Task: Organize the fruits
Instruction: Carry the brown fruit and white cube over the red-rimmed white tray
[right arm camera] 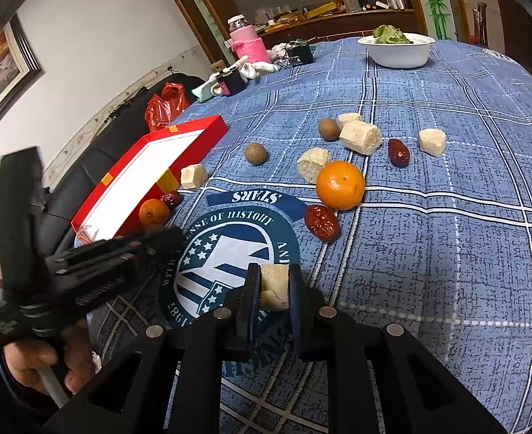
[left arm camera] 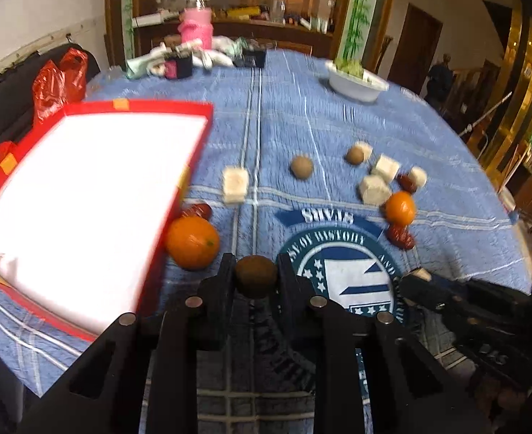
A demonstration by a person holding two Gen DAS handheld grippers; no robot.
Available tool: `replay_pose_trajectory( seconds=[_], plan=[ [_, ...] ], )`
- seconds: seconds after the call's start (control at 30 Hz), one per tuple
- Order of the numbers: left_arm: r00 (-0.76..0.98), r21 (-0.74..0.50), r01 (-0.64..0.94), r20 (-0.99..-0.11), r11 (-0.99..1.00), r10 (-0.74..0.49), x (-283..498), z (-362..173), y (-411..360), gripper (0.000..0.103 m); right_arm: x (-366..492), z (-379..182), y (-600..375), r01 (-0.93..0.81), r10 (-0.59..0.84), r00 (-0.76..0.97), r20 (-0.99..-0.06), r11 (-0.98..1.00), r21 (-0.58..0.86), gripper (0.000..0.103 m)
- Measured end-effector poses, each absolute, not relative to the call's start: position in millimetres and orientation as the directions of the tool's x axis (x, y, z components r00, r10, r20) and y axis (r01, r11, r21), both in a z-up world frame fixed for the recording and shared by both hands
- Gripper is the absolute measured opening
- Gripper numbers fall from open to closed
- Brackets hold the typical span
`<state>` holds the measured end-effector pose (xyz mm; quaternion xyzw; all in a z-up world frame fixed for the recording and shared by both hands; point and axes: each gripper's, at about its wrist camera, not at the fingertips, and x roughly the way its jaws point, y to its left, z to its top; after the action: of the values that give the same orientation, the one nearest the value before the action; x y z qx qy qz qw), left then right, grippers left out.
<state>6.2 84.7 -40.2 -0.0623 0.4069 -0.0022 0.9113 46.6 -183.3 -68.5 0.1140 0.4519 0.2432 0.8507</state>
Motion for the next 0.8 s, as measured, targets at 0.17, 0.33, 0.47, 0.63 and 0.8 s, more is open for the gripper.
replay_pose_trajectory(
  seconds=[0.17,0.33,0.47,0.63,0.8],
  plan=[
    [0.73,-0.147,-0.109,-0.683,0.983,-0.022,-5.0,-16.3,113.0,0.02,43.3,-59.5,-173.7,-0.333,0.507,0.48,-0.716,0.86,0.386,0.015],
    [0.76,-0.158,-0.203,-0.648,0.966,0.053,-12.6,-4.9,149.4,0.02,41.3,-38.4,-148.0,-0.399,0.521,0.491,-0.698,0.847,0.352,0.015],
    [0.749,-0.154,-0.266,-0.654,0.952,0.104,-12.3,-11.3,176.3,0.02,44.5,-18.1,-117.9,-0.465,0.55,0.497,-0.671,0.822,0.329,0.015],
    [0.713,-0.132,-0.329,-0.684,0.935,0.154,-9.2,-21.8,202.5,0.02,62.3,1.7,-76.4,-0.537,0.608,0.492,-0.623,0.775,0.332,0.015],
    [0.682,-0.098,-0.387,-0.7,0.917,0.213,-2.8,-24.8,217.8,0.02,102.0,4.1,-23.0,-0.579,0.626,0.463,-0.628,0.749,0.32,0.015]
  ],
)
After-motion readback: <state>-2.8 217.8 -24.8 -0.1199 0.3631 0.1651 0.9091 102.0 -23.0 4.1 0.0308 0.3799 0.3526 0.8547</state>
